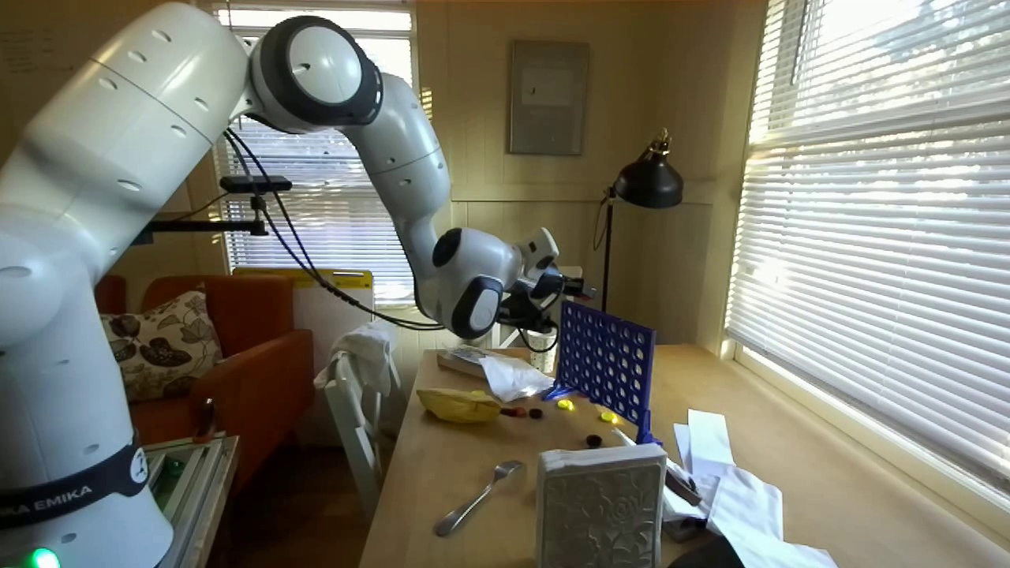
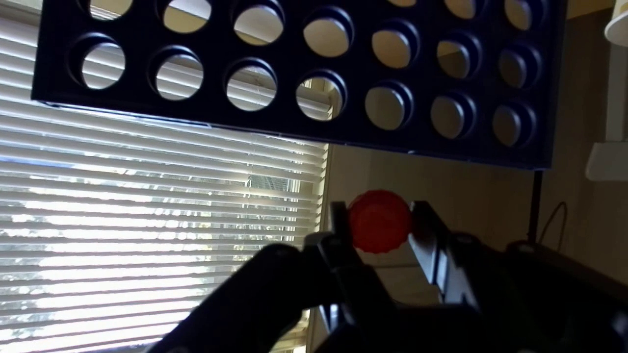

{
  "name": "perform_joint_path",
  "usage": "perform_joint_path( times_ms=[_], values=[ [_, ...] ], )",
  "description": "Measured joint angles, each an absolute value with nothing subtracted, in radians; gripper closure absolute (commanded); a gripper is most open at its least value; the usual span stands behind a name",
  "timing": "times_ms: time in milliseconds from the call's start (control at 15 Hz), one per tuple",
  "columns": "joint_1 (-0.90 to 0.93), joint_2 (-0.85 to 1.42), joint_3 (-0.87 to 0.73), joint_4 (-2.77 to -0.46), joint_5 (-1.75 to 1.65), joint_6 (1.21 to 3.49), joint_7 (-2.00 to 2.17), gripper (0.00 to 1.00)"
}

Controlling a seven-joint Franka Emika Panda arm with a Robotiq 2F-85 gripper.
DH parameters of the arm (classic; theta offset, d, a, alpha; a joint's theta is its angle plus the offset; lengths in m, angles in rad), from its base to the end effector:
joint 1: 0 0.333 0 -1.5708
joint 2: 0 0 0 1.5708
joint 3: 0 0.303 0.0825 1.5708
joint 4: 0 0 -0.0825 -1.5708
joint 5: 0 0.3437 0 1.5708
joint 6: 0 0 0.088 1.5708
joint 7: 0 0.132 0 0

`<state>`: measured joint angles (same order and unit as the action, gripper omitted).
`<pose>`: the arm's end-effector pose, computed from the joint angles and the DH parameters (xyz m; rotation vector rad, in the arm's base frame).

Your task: Put one orange chip and black chip in the blue gameboard.

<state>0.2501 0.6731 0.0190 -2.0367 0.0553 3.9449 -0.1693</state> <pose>0.6058 0.1561 0.2803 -2.4779 -0.4499 -1.7849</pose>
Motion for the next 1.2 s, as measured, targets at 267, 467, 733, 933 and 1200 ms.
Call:
perform_joint_path(
  times_ms=[267,467,733,933,1200],
  values=[
    [0.249,0.674,0.017,-2.037,0.06,3.934,-0.169,0.89],
    [0.246,0.675,0.016,-2.037,0.06,3.913,-0.166,0.89],
    [0.241,0.679,0.017,-2.036,0.059,3.907,-0.16,0.89],
    [0.241,0.682,0.02,-2.029,0.056,3.907,-0.16,0.89],
    [0.241,0.7,0.026,-1.996,0.051,3.908,-0.16,0.89]
  ],
)
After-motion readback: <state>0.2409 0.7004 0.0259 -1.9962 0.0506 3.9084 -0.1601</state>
